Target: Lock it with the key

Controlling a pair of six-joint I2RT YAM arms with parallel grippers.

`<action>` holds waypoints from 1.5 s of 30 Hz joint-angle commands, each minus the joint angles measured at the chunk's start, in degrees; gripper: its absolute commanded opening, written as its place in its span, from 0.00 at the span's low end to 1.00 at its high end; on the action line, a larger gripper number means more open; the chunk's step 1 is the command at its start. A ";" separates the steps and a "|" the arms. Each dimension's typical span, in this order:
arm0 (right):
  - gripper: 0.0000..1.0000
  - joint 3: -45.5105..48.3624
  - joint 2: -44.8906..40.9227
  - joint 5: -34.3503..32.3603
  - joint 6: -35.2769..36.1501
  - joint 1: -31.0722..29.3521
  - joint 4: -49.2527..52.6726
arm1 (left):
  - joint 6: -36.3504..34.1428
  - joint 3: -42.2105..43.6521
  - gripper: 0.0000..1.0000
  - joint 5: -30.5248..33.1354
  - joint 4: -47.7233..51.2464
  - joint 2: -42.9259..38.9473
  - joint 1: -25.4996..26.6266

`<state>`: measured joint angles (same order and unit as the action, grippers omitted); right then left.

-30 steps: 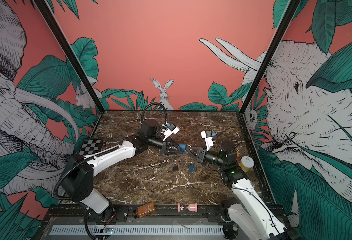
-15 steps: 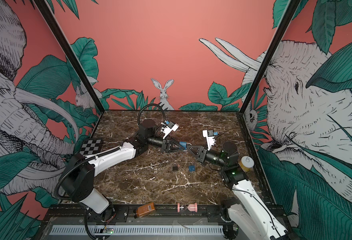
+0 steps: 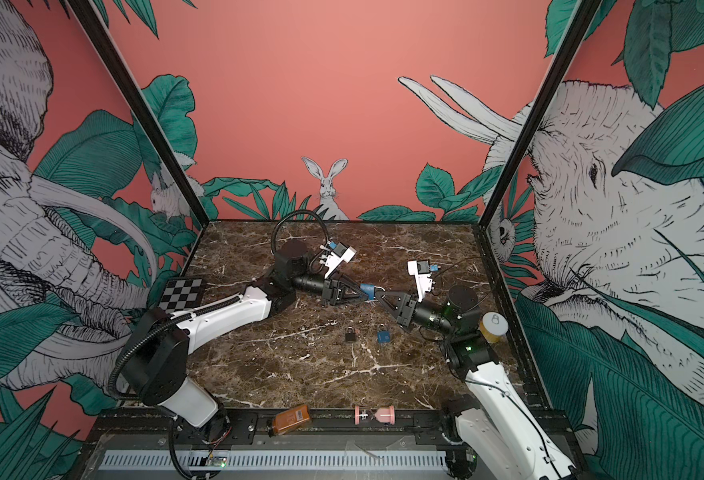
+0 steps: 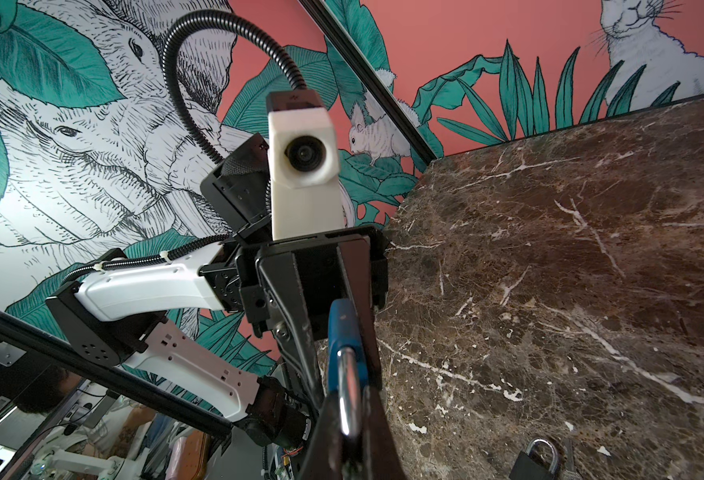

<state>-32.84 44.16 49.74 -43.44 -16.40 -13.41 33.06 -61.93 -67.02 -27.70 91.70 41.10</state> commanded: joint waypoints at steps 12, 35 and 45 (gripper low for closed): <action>0.00 1.19 0.09 0.32 -0.32 0.89 -4.52 | 2.36 -0.47 0.00 -0.73 -6.05 -3.31 -0.23; 0.27 -4.34 4.62 12.07 0.48 0.50 -8.24 | 2.01 -3.19 0.00 -4.87 -2.98 0.67 0.80; 0.27 -3.43 2.57 14.51 1.12 0.40 -4.06 | 0.57 -4.20 0.00 -5.49 -0.95 0.75 0.76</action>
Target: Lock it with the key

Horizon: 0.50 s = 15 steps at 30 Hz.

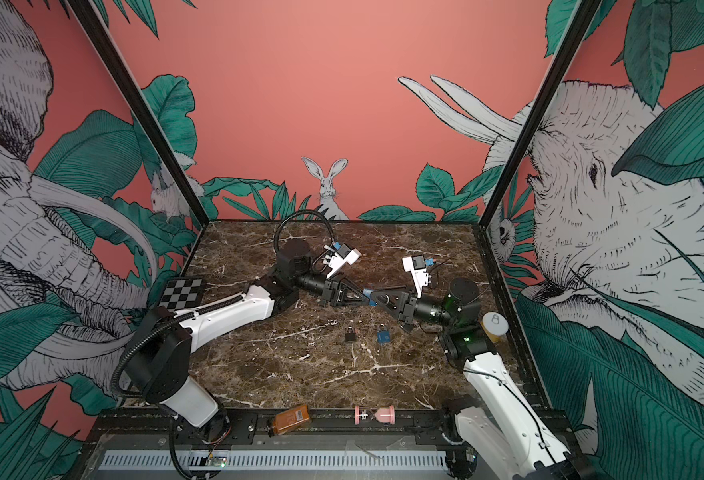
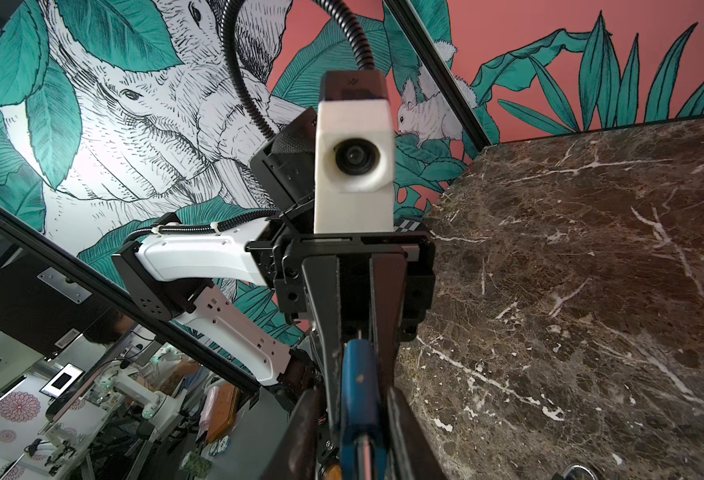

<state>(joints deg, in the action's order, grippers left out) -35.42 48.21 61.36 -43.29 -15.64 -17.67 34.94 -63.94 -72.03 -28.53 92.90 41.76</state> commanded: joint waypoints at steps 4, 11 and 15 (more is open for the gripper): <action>0.27 -1.13 -2.41 2.81 2.89 -0.38 3.29 | -1.28 -2.66 0.00 -1.26 -0.12 -0.05 0.24; 0.21 -1.84 -1.39 3.41 3.15 -0.40 3.68 | -2.93 -2.88 0.00 -2.30 2.51 0.09 0.50; 0.21 -2.20 -0.68 3.68 3.38 -0.37 3.64 | -5.01 -3.20 0.00 -2.45 5.48 -0.18 0.75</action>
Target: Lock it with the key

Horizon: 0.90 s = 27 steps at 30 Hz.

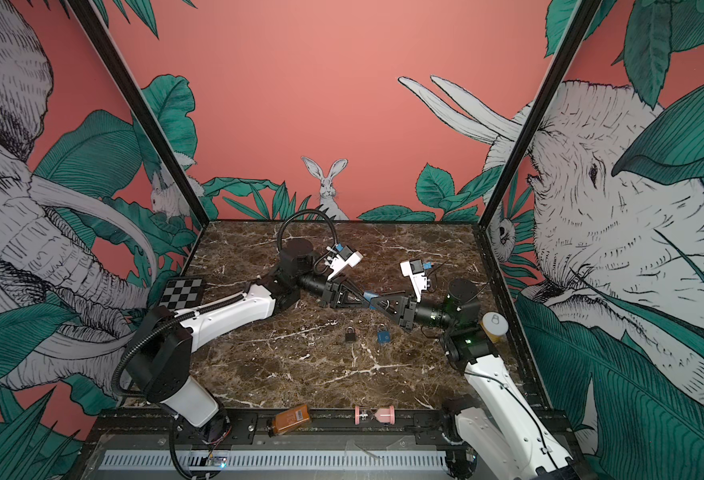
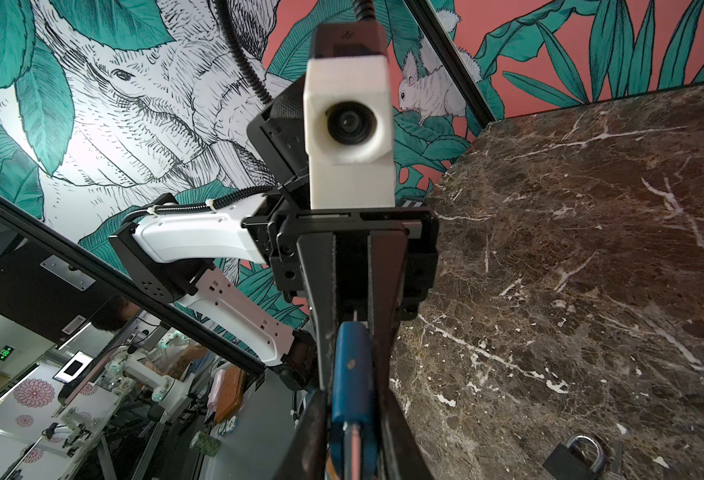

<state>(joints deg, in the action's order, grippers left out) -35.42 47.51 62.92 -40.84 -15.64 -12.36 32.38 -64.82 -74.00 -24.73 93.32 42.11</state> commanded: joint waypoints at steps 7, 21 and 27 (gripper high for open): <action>0.17 -2.32 0.57 2.61 0.84 -0.55 -1.60 | -4.16 -2.94 0.00 -0.14 3.82 -0.44 0.44; 0.00 -1.98 -0.02 -2.77 0.15 -0.81 -0.12 | -4.06 1.39 0.60 12.45 0.73 -4.40 -3.56; 0.00 -2.51 0.98 -5.39 1.94 -0.62 1.92 | -2.74 6.68 0.59 15.08 -1.43 -9.01 -6.86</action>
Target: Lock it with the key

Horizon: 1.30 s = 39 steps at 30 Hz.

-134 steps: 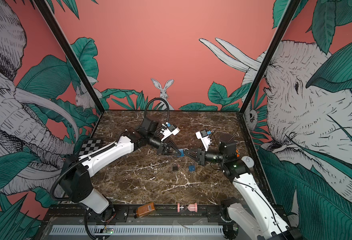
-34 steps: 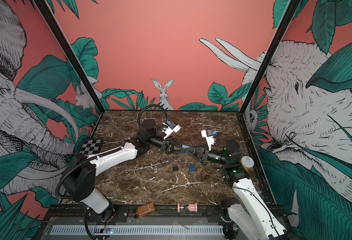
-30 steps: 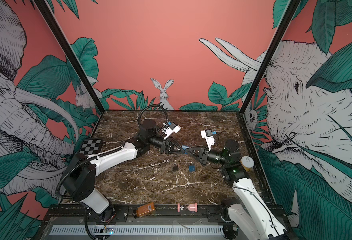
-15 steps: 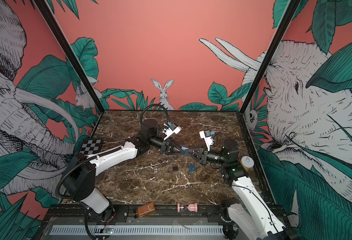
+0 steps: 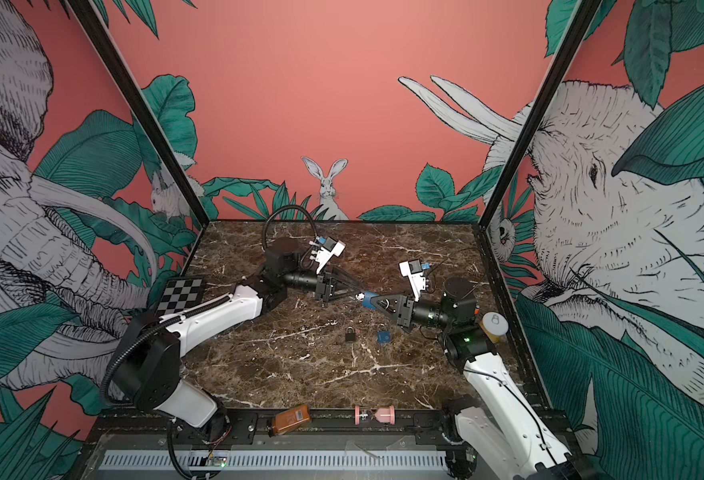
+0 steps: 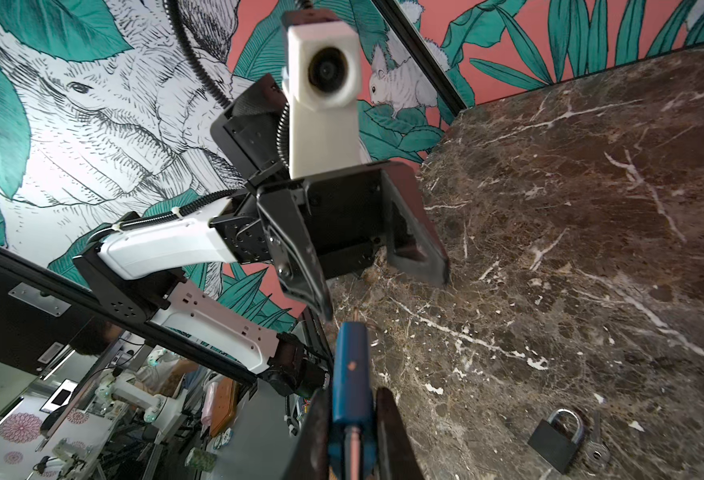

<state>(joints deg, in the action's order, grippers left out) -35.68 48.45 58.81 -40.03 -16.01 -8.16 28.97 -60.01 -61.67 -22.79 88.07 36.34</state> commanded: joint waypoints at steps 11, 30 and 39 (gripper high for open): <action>0.00 -3.85 4.58 -1.96 0.72 -0.38 -6.93 | 0.17 7.00 0.55 12.08 0.44 -8.28 -1.53; 0.00 -3.80 4.63 -0.92 3.94 -0.78 -4.78 | 1.52 7.03 0.55 8.56 -2.99 -7.02 -1.62; 0.00 -3.25 4.64 0.78 1.72 -0.86 -8.26 | 5.42 5.78 0.43 4.76 -8.13 -6.05 -1.62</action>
<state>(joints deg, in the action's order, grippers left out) -38.22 53.89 57.91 -38.04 -16.49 -11.49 32.38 -52.58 -54.22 -26.44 81.91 34.79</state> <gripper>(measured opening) 0.132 0.438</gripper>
